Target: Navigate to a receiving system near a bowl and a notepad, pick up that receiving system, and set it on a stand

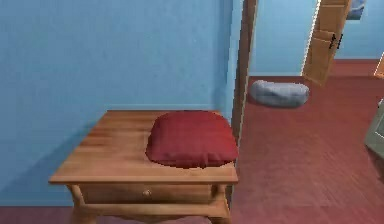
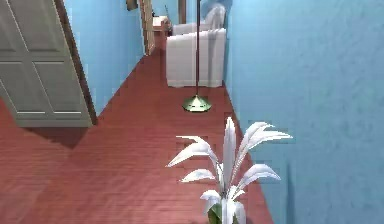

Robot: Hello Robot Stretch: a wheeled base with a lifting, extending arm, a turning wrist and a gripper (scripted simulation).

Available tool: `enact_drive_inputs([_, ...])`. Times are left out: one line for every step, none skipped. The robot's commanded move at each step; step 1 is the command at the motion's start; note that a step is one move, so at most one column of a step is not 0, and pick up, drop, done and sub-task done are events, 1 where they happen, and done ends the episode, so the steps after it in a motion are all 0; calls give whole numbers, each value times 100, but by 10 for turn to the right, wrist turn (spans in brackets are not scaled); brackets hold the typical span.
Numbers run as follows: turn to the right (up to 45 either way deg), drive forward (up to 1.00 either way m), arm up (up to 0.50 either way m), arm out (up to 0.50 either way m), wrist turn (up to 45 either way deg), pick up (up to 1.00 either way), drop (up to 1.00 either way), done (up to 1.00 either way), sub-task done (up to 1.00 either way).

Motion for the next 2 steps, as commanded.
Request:
enact_drive_inputs([450, 0, 0, 0, 0, 0, 0, 0, 0])
enact_drive_inputs([180, 0, 0, 0, 0, 0, 0, 0, 0])
